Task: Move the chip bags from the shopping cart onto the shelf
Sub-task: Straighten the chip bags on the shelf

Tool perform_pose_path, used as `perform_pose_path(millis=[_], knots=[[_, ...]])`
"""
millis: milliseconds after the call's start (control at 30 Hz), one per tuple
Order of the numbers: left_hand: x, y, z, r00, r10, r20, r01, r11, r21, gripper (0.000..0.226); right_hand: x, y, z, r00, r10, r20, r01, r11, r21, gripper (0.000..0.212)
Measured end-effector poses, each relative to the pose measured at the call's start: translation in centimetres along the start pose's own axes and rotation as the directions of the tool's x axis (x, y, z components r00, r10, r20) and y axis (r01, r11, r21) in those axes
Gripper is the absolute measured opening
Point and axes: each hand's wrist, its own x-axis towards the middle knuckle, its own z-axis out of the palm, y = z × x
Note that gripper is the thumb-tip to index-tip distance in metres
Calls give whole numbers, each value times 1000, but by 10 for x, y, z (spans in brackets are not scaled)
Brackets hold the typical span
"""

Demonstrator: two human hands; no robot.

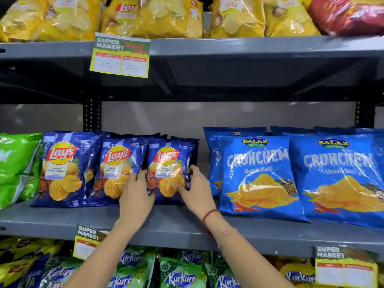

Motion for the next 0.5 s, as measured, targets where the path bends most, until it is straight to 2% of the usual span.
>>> perform_pose_path(millis=[100,167,233,300,333,400,500], knots=[[1,23,-7,992,86,-90,-93,993,-73,62,-24,4,-38,973,-158,-169,151,987,-56,57],[4,47,-6,992,112,-56,-123,955,-272,60,-37,14,-70,931,-195,-308,184,981,-66,50],[5,74,-1,991,128,39,-93,868,-487,57,-46,29,-103,856,-191,-480,159,981,-108,44],[6,101,7,971,128,204,31,776,-630,60,-48,49,-133,772,-159,-616,79,985,-155,41],[8,113,12,947,119,300,121,729,-674,64,-46,59,-146,754,-118,-646,28,988,-149,42],[12,133,24,866,95,492,330,629,-703,73,-41,79,-166,784,25,-621,-72,996,-51,52],[20,154,42,682,92,726,577,542,-611,92,-31,103,-179,876,237,-421,-184,969,162,71]])
